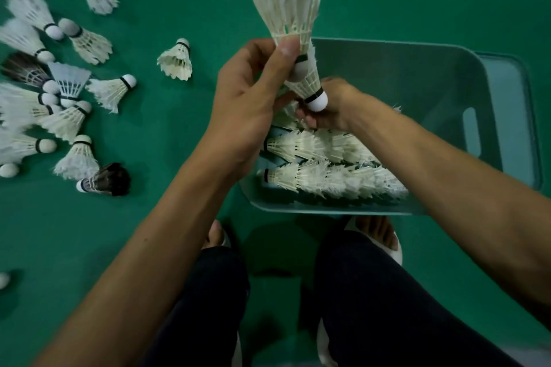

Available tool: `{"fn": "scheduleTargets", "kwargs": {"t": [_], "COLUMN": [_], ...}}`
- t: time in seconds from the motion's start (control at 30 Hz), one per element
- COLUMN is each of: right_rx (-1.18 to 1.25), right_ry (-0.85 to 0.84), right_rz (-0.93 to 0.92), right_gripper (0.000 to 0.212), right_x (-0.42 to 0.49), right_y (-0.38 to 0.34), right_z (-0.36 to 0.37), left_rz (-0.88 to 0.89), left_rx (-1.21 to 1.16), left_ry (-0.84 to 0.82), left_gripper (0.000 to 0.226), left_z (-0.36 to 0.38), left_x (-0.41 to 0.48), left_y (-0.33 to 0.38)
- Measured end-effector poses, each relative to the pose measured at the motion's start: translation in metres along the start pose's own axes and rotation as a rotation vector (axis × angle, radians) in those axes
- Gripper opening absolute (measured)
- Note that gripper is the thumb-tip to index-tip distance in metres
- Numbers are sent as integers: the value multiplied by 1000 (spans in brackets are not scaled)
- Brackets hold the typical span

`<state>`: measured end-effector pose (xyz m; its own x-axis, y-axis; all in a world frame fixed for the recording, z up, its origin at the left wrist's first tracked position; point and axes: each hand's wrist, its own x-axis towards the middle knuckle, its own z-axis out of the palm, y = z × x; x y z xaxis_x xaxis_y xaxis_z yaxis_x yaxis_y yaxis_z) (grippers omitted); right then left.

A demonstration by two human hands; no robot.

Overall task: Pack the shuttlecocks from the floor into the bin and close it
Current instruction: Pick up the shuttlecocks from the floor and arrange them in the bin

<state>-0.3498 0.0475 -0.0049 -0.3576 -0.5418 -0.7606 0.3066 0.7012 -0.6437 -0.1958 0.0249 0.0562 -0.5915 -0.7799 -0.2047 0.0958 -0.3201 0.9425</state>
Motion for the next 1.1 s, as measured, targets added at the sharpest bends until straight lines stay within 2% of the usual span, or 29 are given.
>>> {"fn": "scheduleTargets", "kwargs": {"t": [0.1, 0.23, 0.4, 0.47, 0.53, 0.57, 0.63, 0.7, 0.77, 0.83, 0.87, 0.93, 0.97, 1.1], "right_rx": [-65, -27, 77, 130, 106, 91, 46, -23, -117, -310, -465, -718, -759, -580], "right_ry": [-7, -84, -169, -165, -135, -94, 62, 185, 100, -99, -150, -125, -98, 46], "right_rz": [-43, -78, -98, -37, -13, -26, -124, -318, -509, -579, -592, -645, -669, -626], "right_gripper": [29, 40, 13, 19, 10, 16, 15, 7, 20, 28, 24, 13, 8, 4], "right_x": [1, 5, 9, 13, 8, 5, -8, -31, -55, -77, -83, -83, -79, -68], "right_y": [1, 2, 4, 7, 6, 4, 3, 3, 4, 8, 9, 12, 13, 10], "right_z": [-9, -13, -8, -10, -21, -31, -52, -72, -85, -89, -87, -82, -79, -79], "left_rz": [-2, -18, 0, -31, -78, -107, -194, -298, -370, -425, -448, -482, -496, -565], "left_rx": [35, 79, 166, 204, 275, 323, 438, 534, 578, 603, 610, 626, 635, 671], "left_ry": [-8, 12, 50, 53, 42, 24, -37, -121, -179, -202, -202, -208, -219, -247], "left_gripper": [14, 16, 25, 34, 40, 40, 37, 39, 48, 52, 52, 53, 54, 53], "left_z": [1, 4, 15, 16, 16, 16, 17, 19, 21, 23, 22, 22, 21, 16], "left_x": [-3, -3, -9, -11, -11, -10, -9, -8, -7, -8, -8, -7, -7, -11], "left_y": [-6, -11, -23, -28, -31, -34, -37, -41, -44, -45, -45, -46, -47, -44]}}
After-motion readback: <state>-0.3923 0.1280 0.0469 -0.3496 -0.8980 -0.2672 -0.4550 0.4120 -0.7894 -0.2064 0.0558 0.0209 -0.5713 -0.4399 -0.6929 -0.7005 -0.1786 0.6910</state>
